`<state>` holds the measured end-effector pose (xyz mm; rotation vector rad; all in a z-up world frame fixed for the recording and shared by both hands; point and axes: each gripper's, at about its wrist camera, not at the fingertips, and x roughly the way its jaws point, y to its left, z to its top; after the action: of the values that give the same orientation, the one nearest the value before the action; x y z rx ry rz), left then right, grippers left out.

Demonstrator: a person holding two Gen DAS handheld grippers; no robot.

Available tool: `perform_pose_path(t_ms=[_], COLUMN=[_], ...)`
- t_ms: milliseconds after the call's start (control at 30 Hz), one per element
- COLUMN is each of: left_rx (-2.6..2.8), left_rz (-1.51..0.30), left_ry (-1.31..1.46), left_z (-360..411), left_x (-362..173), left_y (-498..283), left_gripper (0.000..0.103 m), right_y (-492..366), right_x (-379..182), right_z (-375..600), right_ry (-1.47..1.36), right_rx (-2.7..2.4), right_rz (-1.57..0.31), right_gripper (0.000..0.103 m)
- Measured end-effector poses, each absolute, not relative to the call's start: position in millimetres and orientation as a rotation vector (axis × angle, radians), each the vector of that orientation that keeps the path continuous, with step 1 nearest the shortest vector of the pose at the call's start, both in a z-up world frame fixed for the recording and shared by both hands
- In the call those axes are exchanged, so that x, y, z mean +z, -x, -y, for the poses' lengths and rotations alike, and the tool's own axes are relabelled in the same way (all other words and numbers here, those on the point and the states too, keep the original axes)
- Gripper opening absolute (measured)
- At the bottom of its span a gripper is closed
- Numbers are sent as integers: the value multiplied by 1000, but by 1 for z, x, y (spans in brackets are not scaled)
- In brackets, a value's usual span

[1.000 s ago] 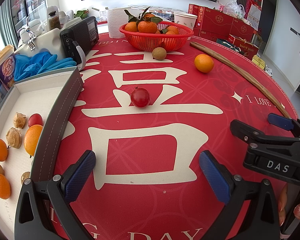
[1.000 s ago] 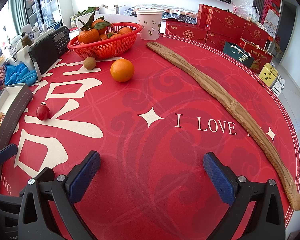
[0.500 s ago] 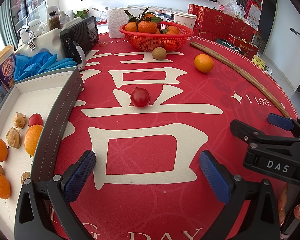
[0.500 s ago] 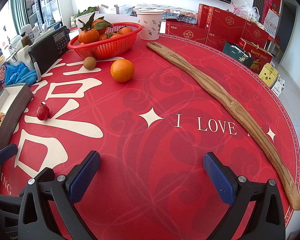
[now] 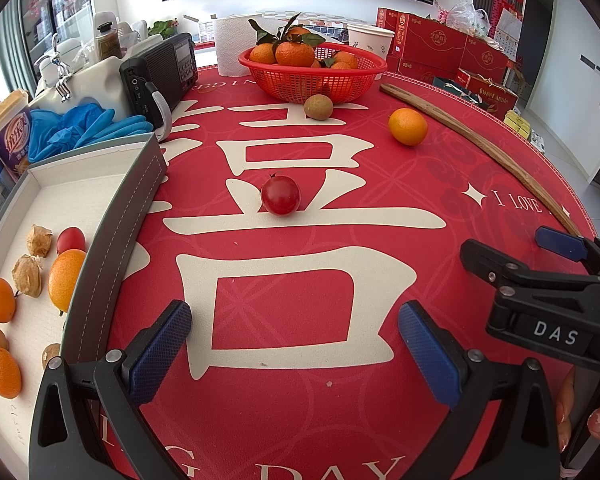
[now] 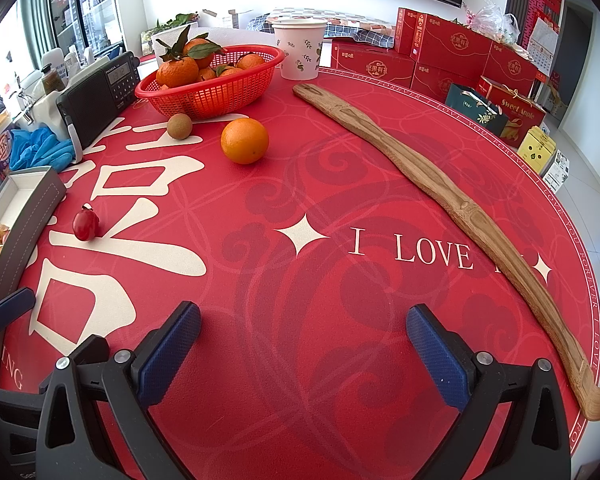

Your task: Organize fruits

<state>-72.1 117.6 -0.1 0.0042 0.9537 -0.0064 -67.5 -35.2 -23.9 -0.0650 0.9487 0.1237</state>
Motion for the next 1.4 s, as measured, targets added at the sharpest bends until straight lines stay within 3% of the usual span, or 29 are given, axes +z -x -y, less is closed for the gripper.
perform_pose_path(t_ms=[1300, 1400], left_rx=[-19, -23], left_rz=[-951, -954], left_ry=[-5, -6], left_z=[-119, -121], left_x=[0, 3], left_y=[70, 63], left_gripper=[103, 99], right_y=[68, 64], right_x=[-22, -22], right_z=[34, 32], right_ry=[63, 72], right_rx=[125, 142], right_rz=[-951, -960], right_gripper=[103, 103])
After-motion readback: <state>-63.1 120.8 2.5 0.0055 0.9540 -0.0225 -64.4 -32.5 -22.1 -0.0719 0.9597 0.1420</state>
